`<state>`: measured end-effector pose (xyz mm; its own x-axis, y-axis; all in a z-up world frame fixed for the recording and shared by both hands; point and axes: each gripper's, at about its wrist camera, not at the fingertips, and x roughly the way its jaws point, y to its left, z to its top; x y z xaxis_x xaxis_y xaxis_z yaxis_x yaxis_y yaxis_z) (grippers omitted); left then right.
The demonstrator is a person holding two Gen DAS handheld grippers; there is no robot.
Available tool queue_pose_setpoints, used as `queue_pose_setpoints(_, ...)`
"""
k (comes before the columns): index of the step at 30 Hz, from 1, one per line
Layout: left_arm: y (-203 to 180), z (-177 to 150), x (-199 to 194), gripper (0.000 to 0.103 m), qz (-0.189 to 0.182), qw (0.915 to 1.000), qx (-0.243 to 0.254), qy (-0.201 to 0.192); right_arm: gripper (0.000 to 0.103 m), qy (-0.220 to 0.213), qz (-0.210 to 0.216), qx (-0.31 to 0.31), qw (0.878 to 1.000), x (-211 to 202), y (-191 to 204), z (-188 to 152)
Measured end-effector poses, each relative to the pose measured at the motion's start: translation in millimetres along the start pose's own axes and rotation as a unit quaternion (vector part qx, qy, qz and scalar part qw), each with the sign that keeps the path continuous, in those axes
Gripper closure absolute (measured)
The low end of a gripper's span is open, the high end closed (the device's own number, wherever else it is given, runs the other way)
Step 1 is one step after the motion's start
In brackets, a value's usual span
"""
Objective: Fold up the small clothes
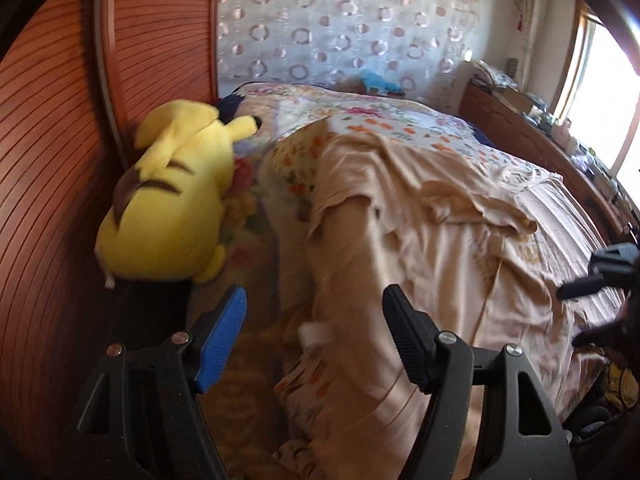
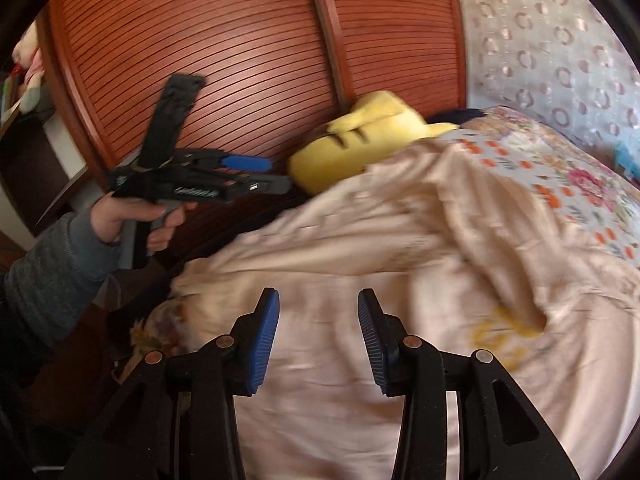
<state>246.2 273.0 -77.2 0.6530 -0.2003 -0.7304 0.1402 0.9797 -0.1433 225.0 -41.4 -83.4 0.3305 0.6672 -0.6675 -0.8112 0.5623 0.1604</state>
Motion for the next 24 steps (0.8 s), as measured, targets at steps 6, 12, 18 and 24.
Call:
queue_pose_setpoints(6,32.9,-26.9,7.9,0.032,-0.018,0.9988,-0.043,0.012,0.061,0.016,0.031,-0.016,0.999,35.4,42.7,-0.8)
queue_pose_setpoints(12,50.6,-52.6,22.8,0.032,-0.033,0.9955,-0.087,0.018,0.061,0.047,0.047,-0.042,0.997,71.4,75.3,-2.4)
queue_pose_setpoints(18,67.8,-81.5,34.3,0.032,-0.038,0.9904,-0.130,0.029,0.061,0.043,0.018,-0.085,0.995,85.8,92.4,0.9)
queue_pose_setpoints(24,75.7,-97.1,36.9,0.032,-0.045,0.9862,-0.157,0.028,0.077,0.042,-0.020,-0.118,0.992,87.2,107.2,-4.4)
